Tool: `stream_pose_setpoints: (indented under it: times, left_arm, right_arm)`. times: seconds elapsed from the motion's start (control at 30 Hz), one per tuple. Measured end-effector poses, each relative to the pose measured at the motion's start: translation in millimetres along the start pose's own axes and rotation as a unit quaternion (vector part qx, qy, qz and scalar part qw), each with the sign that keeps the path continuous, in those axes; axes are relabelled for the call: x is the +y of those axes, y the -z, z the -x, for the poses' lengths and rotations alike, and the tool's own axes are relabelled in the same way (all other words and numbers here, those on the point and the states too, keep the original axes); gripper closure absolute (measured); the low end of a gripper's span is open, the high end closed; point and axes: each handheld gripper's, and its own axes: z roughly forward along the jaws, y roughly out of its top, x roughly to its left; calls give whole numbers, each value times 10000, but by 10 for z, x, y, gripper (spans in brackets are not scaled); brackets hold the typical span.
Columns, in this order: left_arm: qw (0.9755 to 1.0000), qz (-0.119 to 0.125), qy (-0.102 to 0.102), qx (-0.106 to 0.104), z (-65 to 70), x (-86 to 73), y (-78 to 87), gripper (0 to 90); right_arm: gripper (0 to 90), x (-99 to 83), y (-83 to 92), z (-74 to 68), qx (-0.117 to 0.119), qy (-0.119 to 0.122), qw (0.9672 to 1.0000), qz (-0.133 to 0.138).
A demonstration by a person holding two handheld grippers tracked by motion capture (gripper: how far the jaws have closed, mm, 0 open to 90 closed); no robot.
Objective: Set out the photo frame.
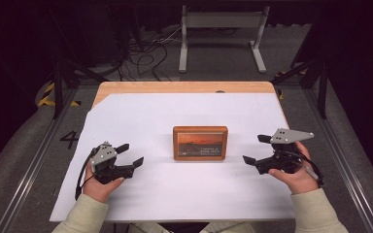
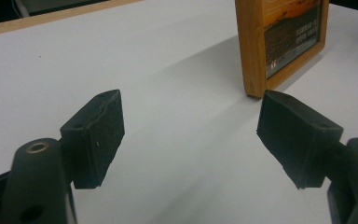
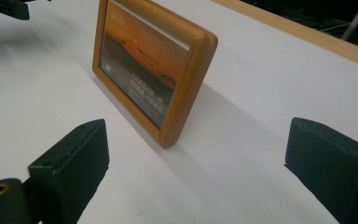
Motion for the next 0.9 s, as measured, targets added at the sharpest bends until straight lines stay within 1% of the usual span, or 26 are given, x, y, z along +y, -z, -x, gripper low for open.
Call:
stream_pose_setpoints:
  times: [0.13,0.2,0.23,0.27,0.3,0.33,0.37,0.5,0.63,0.67,0.73,0.83,0.87,0.9]
  left_arm:
    - [10000,-56,0,22,4,-1,2,236]
    - [10000,-83,-19,37,1,-5,1,241]
    - [10000,-83,-19,37,1,-5,1,242]
    - [10000,-83,5,28,4,-8,-1,242]
    - [10000,-86,-23,28,1,-8,0,244]
    - [10000,-85,14,12,6,-9,0,244]
    - [10000,-79,0,7,6,-9,0,245]
    - [9999,-95,-10,-30,6,-13,-5,246]
    - [9998,-163,-14,-89,12,-21,-22,249]
    - [9998,-165,5,-101,15,-22,-23,249]
    - [9998,-176,-4,-118,10,-25,-33,249]
    - [9997,-207,47,-153,8,-32,-44,249]
    - [9996,-197,103,-192,7,-36,-48,249]
    - [9991,-185,248,-290,2,-43,-49,250]
  right_arm:
    - [75,-142,-41,7,-67,-90,9999,47]
    - [75,-198,-64,13,-105,-127,9998,64]
    - [75,-198,-64,13,-105,-127,9998,64]
    - [75,-221,-69,9,-146,-140,9997,98]
    - [80,-249,-76,3,-213,-133,9996,125]
    - [85,-283,-84,-5,-316,-124,9993,124]
    - [87,-322,-93,-6,-363,-151,9991,134]
    - [87,-477,-121,17,-442,-316,9984,185]
    - [93,-610,-176,55,-424,-490,9976,257]
    - [97,-634,-208,57,-420,-533,9975,203]
    - [97,-642,-234,55,-421,-517,9976,166]
    - [97,-648,-258,43,-360,-533,9976,239]
    - [98,-655,-273,40,-320,-549,9976,284]
    - [101,-659,-283,35,-302,-555,9976,290]
